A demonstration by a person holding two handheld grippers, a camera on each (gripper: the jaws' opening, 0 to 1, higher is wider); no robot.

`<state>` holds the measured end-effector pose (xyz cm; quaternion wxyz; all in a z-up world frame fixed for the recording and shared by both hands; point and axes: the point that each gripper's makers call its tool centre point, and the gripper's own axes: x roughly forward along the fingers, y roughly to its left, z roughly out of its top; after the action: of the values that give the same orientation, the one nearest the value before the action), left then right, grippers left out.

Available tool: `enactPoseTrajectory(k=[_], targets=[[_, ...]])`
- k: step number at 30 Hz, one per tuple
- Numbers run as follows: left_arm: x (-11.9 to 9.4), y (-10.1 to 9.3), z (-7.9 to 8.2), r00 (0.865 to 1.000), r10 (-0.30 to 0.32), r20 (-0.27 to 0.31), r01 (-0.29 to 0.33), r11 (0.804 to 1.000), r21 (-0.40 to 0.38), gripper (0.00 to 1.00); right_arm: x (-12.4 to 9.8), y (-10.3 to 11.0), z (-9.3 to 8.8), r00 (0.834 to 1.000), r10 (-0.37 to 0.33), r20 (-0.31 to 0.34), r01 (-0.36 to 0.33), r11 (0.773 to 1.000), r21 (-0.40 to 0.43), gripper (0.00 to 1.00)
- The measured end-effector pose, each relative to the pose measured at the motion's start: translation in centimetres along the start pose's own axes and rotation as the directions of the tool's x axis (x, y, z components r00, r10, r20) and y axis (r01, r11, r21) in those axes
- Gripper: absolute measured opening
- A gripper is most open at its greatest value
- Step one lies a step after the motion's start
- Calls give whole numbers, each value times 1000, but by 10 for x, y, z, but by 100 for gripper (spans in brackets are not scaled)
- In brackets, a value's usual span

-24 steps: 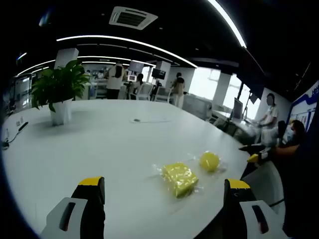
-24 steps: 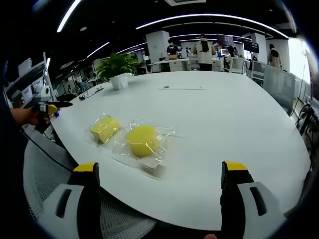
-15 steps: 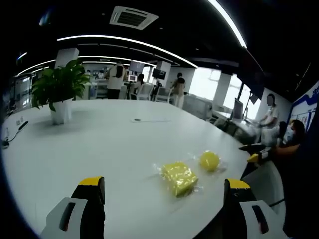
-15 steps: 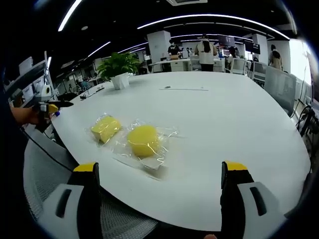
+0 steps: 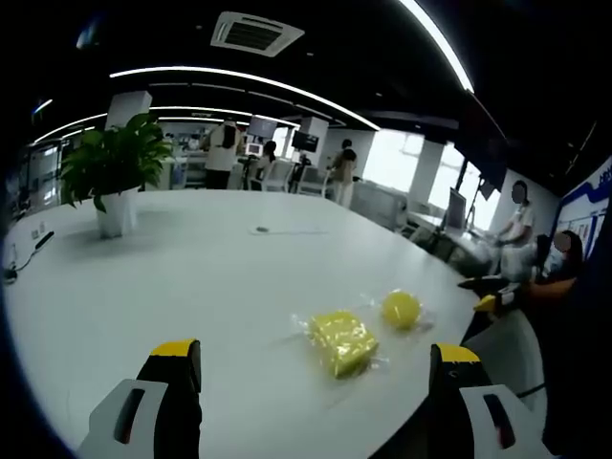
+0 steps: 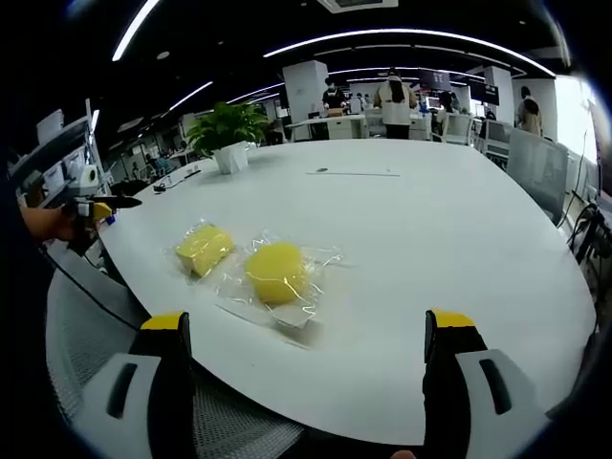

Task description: Compare the silicone blocks by pressing each to a similar depth, holding the contact briefly, and releasing to observe deformation and rebound differences across the visible hardness samples.

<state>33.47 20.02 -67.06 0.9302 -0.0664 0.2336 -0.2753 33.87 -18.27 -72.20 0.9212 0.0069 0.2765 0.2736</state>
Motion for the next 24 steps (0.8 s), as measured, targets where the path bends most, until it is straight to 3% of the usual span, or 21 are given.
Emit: enactPoseTrajectory(k=[24], targets=[[0, 1, -1, 1000, -4, -9, 4, 1000, 5, 100, 1, 1, 1, 1000, 4, 3, -4, 1000, -3, 96]])
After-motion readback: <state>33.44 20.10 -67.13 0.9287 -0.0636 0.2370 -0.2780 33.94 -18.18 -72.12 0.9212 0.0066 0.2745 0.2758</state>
